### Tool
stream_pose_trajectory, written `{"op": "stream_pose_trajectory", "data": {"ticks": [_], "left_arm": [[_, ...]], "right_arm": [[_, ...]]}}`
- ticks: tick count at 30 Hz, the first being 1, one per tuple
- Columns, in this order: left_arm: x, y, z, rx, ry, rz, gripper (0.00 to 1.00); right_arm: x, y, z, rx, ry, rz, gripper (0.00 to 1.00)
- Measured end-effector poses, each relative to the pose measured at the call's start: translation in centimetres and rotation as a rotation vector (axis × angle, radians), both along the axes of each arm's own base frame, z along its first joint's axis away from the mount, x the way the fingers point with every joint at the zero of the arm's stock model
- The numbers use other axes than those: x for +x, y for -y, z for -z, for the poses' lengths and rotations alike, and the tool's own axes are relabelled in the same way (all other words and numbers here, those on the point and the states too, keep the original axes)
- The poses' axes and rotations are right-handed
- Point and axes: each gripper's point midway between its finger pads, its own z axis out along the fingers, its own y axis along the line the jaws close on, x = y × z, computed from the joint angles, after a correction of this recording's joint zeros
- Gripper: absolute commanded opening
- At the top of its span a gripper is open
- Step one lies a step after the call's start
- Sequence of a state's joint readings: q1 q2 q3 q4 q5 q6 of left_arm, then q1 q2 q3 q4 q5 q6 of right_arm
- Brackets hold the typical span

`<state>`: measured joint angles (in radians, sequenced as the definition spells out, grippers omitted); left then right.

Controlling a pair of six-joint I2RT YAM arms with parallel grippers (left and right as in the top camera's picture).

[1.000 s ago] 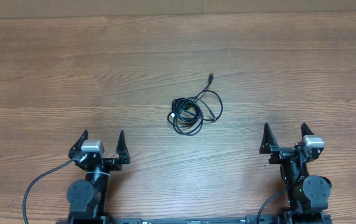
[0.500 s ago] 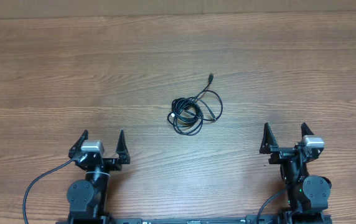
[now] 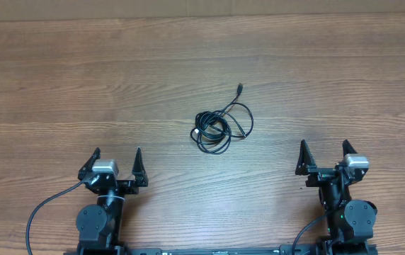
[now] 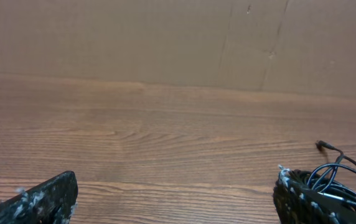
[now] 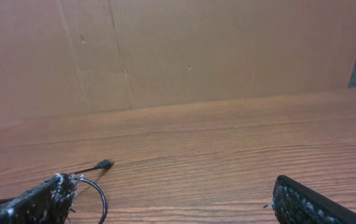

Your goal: Untangle cables

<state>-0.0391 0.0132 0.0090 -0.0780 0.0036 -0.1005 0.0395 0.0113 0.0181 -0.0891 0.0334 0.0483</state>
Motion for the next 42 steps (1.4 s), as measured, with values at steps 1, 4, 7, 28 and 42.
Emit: {"op": "stream_pose_trajectory", "data": {"ticks": [1,4,7,28,42], "left_arm": [[0.0,0.01,0.0,0.0,0.0,0.0,1.0],[0.0,0.01,0.0,0.0,0.0,0.0,1.0],[0.0,0.01,0.0,0.0,0.0,0.0,1.0],[0.0,0.01,0.0,-0.001,0.0,0.0,1.0],[-0.01,0.01,0.08,-0.044,-0.005,-0.003,1.0]], "right_arm": [[0.0,0.01,0.02,0.0,-0.001,0.0,1.0],[0.0,0.0,0.01,0.0,0.0,0.0,1.0],[0.0,0.0,0.0,0.001,0.0,0.0,1.0],[0.0,-0.02,0.01,0.0,0.0,-0.001,1.0],[0.0,-0.07,0.01,0.001,0.0,-0.004,1.0]]}}
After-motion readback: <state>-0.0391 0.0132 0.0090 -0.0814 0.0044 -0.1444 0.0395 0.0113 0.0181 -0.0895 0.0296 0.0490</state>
